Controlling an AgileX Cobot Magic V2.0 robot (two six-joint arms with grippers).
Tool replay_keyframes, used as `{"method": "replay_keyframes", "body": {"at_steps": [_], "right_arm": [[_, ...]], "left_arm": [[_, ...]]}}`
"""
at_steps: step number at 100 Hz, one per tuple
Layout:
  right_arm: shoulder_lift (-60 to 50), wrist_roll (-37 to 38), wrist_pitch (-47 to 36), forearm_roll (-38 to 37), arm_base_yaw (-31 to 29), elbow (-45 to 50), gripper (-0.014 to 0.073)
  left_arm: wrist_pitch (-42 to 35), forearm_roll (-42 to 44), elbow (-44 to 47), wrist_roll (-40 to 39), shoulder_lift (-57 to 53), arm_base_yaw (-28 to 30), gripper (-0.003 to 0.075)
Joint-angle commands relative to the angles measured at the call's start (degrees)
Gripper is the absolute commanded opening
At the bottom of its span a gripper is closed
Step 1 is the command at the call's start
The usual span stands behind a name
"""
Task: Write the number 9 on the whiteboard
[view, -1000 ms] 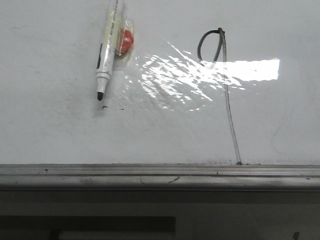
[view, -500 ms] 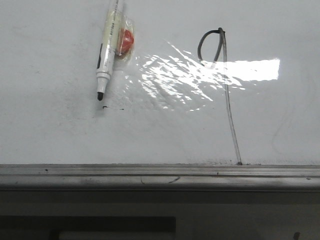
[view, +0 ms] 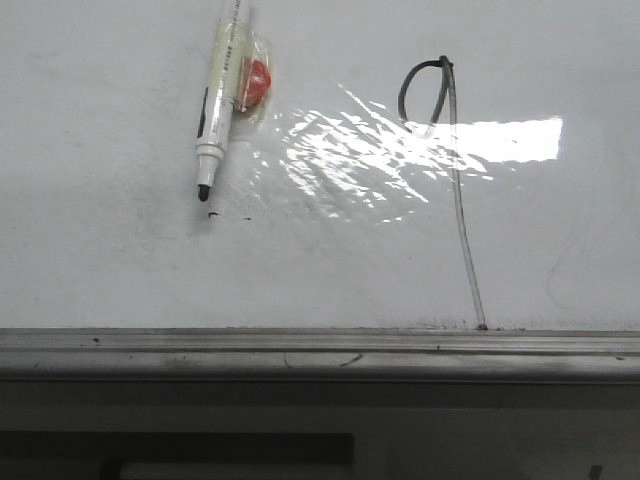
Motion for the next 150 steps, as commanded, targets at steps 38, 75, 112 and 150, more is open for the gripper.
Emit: {"method": "replay_keyframes", "body": {"at_steps": [38, 75, 112, 150], "right_arm": [[0.5, 0.2, -2.1, -3.1, 0.1, -1.3, -0.005], [0.5, 0.2, -2.0, -3.1, 0.1, -1.3, -0.005], [0.5, 0.2, -1.9, -3.1, 0.1, -1.3, -0.005], [1.1, -0.8, -18.5, 14.6, -20.9, 7.8, -0.005]], "left_arm": [[25.1, 23.2, 2.5, -35.4, -8.1, 23.5, -0.002], [28.1, 21.0, 2.5, -35.5, -8.1, 23.9, -0.002], [28.1, 21.0, 2.5, -35.5, -8.1, 23.9, -0.002], [28.1, 21.0, 2.5, -35.5, -8.1, 23.9, -0.002]]}}
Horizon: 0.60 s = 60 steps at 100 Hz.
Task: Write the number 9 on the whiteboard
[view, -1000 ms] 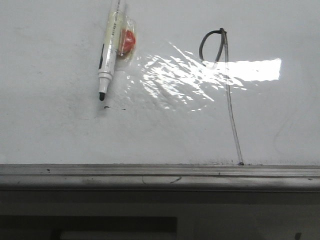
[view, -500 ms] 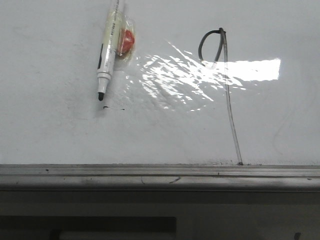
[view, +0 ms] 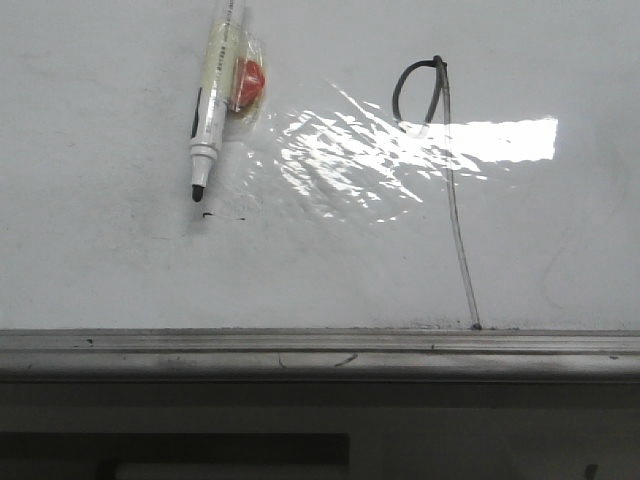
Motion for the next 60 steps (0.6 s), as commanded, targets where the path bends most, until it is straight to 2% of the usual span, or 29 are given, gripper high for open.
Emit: {"method": "replay_keyframes", "body": {"at_steps": [1, 10, 19, 24, 33, 35, 38, 46, 60], "right_arm": [[1.2, -1.7, -13.9, 8.1, -11.5, 2.1, -0.005], [0.8, -8.2, -29.8, 14.6, -25.5, 7.6, -0.005], [0.4, -8.6, -42.0, 20.1, -37.4, 14.0, -0.005], [0.2, -8.6, -48.2, 20.7, -42.5, 17.7, -0.005], [-0.8, -8.5, -53.5, 22.3, -49.0, 23.6, -0.005], [-1.2, -8.4, -52.2, 22.5, -49.5, 23.4, -0.005], [-2.2, -8.5, -45.7, 22.5, -50.1, 22.9, -0.005], [-5.2, -8.5, -40.5, 22.5, -50.8, 23.3, -0.005], [-13.2, -8.5, -25.3, 22.5, -51.1, 23.3, -0.005]], "left_arm": [[-2.5, -0.9, 1.1, -0.8, -1.5, 0.0, -0.002], [-2.5, -0.9, 1.1, -0.8, -1.5, 0.0, -0.002], [-2.5, -0.9, 1.1, -0.8, -1.5, 0.0, -0.002], [-2.5, -0.9, 1.1, -0.8, -1.5, 0.0, -0.002], [-2.5, -0.9, 1.1, -0.8, -1.5, 0.0, -0.002], [-2.5, -0.9, 1.1, -0.8, -1.5, 0.0, -0.002], [-2.5, -0.9, 1.1, -0.8, -1.5, 0.0, -0.002], [-2.5, -0.9, 1.1, -0.8, -1.5, 0.0, -0.002], [-2.5, -0.9, 1.1, -0.8, -1.5, 0.0, -0.002]]}}
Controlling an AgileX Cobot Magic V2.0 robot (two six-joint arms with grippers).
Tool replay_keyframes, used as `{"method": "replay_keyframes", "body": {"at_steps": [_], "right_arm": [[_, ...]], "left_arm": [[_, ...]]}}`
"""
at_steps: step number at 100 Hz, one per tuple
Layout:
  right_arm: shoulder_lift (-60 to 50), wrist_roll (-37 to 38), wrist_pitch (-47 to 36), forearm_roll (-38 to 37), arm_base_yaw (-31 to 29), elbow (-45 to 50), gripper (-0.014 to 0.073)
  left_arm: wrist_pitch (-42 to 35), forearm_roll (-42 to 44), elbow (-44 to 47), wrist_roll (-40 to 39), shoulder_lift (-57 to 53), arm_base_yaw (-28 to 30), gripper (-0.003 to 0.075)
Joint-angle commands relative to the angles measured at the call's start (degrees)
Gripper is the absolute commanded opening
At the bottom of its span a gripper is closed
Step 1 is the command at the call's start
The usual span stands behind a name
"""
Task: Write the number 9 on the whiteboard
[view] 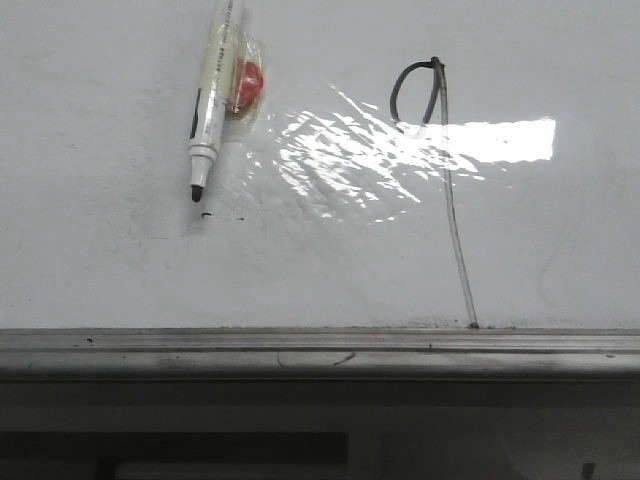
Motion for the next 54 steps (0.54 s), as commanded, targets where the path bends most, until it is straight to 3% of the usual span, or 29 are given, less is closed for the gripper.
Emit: {"method": "replay_keyframes", "body": {"at_steps": [1, 5, 54], "right_arm": [[-4.6, -0.5, 7.6, 0.0, -0.4, 1.6, -0.005], [-6.1, -0.5, 11.0, 0.0, -0.4, 1.5, -0.005], [-5.6, -0.5, 10.2, -0.2, -0.4, 1.5, -0.005]], "left_arm": [[-2.5, -0.6, 1.1, -0.8, -1.5, 0.0, -0.002], [-2.5, -0.6, 1.1, -0.8, -1.5, 0.0, -0.002], [-2.5, -0.8, 1.1, -0.8, -1.5, 0.0, -0.002]]}}
